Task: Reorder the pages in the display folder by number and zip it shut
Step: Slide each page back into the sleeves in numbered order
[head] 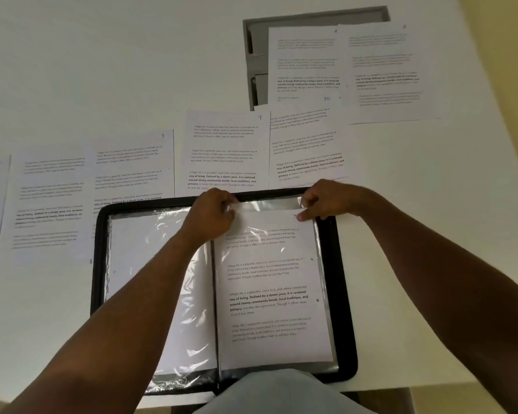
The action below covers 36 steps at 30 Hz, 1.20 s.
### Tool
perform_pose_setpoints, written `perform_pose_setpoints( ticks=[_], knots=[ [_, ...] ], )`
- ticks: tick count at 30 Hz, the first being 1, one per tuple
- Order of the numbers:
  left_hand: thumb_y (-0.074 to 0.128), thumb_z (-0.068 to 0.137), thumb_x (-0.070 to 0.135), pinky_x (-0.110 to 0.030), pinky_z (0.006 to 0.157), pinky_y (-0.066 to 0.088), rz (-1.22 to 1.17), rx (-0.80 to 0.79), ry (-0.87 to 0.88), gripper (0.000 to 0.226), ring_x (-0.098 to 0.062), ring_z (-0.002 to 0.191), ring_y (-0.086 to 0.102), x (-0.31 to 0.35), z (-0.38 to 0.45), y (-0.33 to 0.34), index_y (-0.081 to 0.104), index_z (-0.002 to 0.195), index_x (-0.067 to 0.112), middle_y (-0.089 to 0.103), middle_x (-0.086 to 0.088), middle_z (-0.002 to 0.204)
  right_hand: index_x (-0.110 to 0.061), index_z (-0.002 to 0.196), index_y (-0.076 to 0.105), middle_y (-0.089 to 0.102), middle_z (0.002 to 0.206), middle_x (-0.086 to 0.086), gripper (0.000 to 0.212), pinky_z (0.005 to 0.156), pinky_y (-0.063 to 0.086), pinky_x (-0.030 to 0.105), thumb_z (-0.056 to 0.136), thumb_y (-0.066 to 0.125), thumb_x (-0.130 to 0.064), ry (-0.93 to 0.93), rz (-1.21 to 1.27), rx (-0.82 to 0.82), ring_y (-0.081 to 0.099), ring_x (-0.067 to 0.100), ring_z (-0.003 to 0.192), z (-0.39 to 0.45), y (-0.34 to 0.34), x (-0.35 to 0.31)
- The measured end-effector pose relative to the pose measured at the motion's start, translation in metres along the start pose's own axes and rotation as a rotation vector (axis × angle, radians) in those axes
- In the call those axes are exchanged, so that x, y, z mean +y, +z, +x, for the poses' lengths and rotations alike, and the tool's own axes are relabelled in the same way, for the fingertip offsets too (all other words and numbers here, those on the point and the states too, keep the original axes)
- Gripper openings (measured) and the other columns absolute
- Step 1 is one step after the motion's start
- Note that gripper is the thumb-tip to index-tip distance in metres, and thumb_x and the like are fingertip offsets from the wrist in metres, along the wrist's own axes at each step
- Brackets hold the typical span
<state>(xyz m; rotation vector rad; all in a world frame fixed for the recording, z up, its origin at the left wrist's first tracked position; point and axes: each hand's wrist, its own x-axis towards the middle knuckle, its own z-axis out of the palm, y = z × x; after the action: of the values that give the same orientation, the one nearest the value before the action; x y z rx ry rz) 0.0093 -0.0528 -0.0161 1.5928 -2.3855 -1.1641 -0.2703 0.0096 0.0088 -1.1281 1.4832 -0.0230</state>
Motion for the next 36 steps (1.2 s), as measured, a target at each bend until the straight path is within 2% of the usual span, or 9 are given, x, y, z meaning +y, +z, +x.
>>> perform_pose_setpoints(
  ticks=[3,8,13,18,21,25,28,31,36],
  knots=[
    [0.069,0.084,0.015,-0.036,0.106,0.036,-0.002,0.074,0.036,0.064,-0.026,0.133,0.04,-0.001,-0.018,0.012,0.043,0.142,0.013,0.042,-0.01,0.145,-0.009,0.102,0.068,0.073,0.1,0.009,0.024,0.078,0.059,0.031,0.085,0.074,-0.025,0.018,0.333,0.0,0.071,0.02,0.09,-0.013,0.019,0.011],
    [0.067,0.087,0.031,-0.045,0.109,0.035,0.068,0.109,-0.012,0.069,-0.028,0.144,0.022,0.011,-0.054,0.036,0.034,0.147,0.019,0.016,-0.005,0.161,-0.013,0.122,0.062,0.073,0.109,0.007,0.036,0.086,0.057,0.046,0.088,0.071,-0.022,0.095,0.542,0.01,0.071,0.025,0.098,-0.028,0.068,0.028],
    [0.06,0.092,0.041,-0.043,0.11,0.037,0.077,-0.001,0.075,0.047,-0.024,0.139,0.034,0.017,-0.092,0.052,0.053,0.134,0.021,0.033,-0.002,0.155,-0.009,0.117,0.065,0.074,0.103,0.008,0.029,0.073,0.057,0.036,0.093,0.064,-0.024,0.027,0.804,0.167,0.072,0.021,0.09,-0.046,0.103,0.014],
    [0.057,0.087,0.061,-0.017,0.087,0.043,-0.292,-0.111,-0.075,0.055,-0.007,0.107,0.06,0.033,-0.123,0.048,0.058,0.129,0.026,0.058,0.008,0.129,-0.016,0.121,0.065,0.071,0.113,0.008,0.056,0.092,0.054,0.044,0.09,0.052,-0.061,-0.044,0.973,0.123,0.067,0.024,0.105,-0.06,0.143,-0.016],
    [0.053,0.078,0.075,-0.032,0.089,0.055,-0.518,-0.104,-0.133,0.068,-0.007,0.103,0.064,0.033,-0.139,0.04,0.06,0.128,0.028,0.066,0.007,0.123,-0.019,0.125,0.062,0.066,0.124,0.003,0.077,0.103,0.046,0.047,0.083,0.036,-0.078,-0.101,1.069,0.102,0.058,0.02,0.12,-0.064,0.172,-0.033],
    [0.06,0.089,0.047,-0.037,0.084,0.058,-0.652,-0.041,-0.176,0.038,-0.013,0.097,0.067,0.022,-0.158,0.017,0.067,0.118,0.024,0.071,0.002,0.109,-0.016,0.132,0.059,0.06,0.134,0.002,0.082,0.112,0.035,0.044,0.087,0.027,-0.076,-0.213,1.19,0.102,0.048,0.016,0.131,-0.068,0.208,-0.06],
    [0.062,0.087,0.02,-0.041,0.083,0.058,-0.659,0.074,-0.219,0.02,-0.02,0.09,0.069,-0.005,-0.17,-0.013,0.071,0.105,0.017,0.073,-0.004,0.101,-0.016,0.136,0.054,0.055,0.14,0.0,0.081,0.114,0.031,0.041,0.085,0.03,-0.074,-0.261,1.189,0.09,0.045,0.012,0.133,-0.068,0.232,-0.087],
    [0.065,0.086,0.013,-0.038,0.08,0.057,-0.631,0.18,-0.308,0.017,-0.025,0.086,0.068,-0.044,-0.179,-0.046,0.07,0.102,0.012,0.071,-0.009,0.099,-0.017,0.14,0.047,0.053,0.139,-0.003,0.074,0.113,0.034,0.039,0.091,0.03,-0.069,-0.263,1.107,0.13,0.047,0.012,0.131,-0.067,0.25,-0.111],
    [0.069,0.085,0.011,-0.03,0.067,0.052,-0.578,0.234,-0.442,0.015,-0.026,0.075,0.063,-0.107,-0.188,-0.086,0.067,0.099,0.006,0.065,-0.01,0.088,-0.02,0.131,0.054,0.059,0.129,-0.004,0.049,0.105,0.041,0.03,0.099,0.037,-0.053,-0.206,0.406,0.51,0.053,0.013,0.122,-0.063,0.265,-0.119]
  ],
)
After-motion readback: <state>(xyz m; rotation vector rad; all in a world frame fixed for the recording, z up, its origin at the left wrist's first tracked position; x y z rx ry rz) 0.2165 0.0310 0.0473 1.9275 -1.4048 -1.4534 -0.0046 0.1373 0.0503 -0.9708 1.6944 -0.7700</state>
